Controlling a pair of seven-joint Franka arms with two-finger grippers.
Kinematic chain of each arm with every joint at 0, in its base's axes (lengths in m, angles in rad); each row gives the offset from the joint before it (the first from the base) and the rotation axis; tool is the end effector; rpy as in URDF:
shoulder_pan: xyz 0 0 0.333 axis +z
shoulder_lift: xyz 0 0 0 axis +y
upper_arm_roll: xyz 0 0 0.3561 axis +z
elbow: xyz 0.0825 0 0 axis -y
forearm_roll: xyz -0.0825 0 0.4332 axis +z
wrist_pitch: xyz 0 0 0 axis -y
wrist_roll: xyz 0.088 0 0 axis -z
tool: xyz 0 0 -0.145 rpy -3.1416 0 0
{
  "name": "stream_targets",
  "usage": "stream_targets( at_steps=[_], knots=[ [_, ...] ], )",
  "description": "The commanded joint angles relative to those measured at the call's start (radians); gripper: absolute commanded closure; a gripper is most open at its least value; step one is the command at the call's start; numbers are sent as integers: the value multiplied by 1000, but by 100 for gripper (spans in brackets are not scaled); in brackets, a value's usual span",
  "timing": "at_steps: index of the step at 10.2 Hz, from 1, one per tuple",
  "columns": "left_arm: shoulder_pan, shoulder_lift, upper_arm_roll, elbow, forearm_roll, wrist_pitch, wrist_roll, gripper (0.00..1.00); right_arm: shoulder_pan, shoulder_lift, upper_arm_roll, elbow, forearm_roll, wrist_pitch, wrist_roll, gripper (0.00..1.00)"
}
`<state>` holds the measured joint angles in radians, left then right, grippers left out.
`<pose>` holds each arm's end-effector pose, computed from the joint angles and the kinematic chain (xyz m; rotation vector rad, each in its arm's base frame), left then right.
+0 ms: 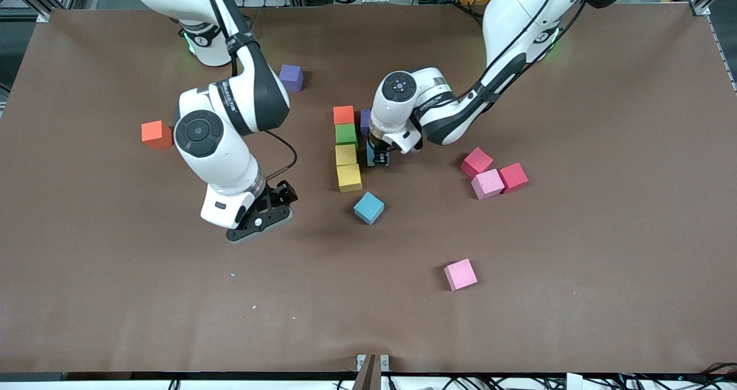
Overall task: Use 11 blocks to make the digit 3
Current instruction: 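Lower the cyan cube beside the yellow cube and open the left gripper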
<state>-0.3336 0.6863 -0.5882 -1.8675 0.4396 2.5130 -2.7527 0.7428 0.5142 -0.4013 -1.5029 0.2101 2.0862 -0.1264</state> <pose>0.4413 -0.5463 0.1639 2.1169 2.1964 -0.1662 0.7034 0.3162 0.3755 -3.0545 -0.6699 -0.1745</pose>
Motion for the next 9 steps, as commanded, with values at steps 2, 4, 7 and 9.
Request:
stream_targets(
  at_steps=[2, 4, 7, 9],
  knots=[
    [-84, 21, 61, 51, 44, 4, -154, 100, -39, 0, 53, -22, -15, 0, -1, 0],
    [-96, 35, 61, 70, 42, 4, -154, 100, -33, -12, 53, -31, -20, -26, 4, 0],
    [-107, 50, 61, 87, 51, 4, -180, 100, -45, -16, 52, -28, -21, -11, 2, 0],
    [-113, 53, 61, 88, 54, 4, -180, 97, -46, -17, 44, -28, -23, 6, -1, 0]
  ],
)
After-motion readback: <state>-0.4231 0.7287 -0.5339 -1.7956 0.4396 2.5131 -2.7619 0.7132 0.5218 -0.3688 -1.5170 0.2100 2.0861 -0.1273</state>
